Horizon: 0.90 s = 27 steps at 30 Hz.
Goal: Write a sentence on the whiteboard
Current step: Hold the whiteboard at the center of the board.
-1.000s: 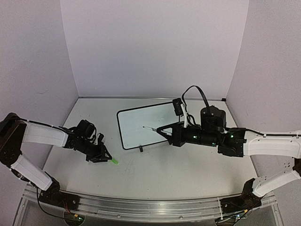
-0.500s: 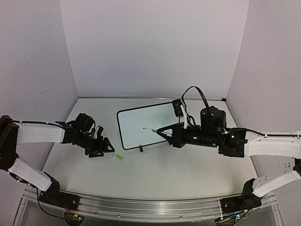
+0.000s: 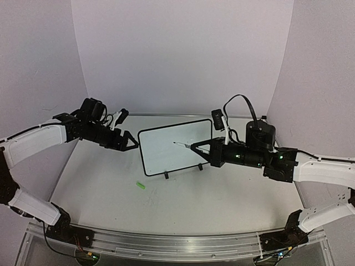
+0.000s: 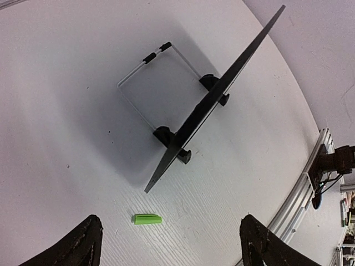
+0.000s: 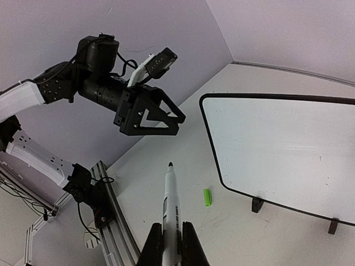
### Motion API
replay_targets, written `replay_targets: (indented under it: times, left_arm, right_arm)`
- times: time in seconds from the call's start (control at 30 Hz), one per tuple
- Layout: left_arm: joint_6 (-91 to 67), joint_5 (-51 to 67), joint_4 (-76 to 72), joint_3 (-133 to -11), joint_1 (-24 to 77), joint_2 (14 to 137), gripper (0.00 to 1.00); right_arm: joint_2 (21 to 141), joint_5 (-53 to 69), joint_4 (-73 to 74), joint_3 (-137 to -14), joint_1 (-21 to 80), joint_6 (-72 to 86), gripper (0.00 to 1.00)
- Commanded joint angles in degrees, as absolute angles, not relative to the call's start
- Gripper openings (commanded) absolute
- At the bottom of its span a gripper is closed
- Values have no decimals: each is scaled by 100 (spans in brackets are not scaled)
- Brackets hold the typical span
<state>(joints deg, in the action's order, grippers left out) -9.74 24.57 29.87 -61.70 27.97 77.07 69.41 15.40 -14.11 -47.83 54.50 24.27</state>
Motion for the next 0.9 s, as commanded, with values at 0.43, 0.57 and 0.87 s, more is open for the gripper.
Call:
replay_targets:
  times: [0.43,0.57,0.87]
  left_arm:
    - [705,2922,3451,-7343,2786,8892,61]
    - [814,2919,3440,-7367,2786,8946,55]
    - [1099,2687,3459,-7298,2786,8931,41]
  right_arm:
    - [7265,2807,-1951,-4868,5142,2330,0]
    - [7409,2943,-1951,-4933,5142,2280,0]
    - [7589,2946,-1960,-5003,5142,2240,0]
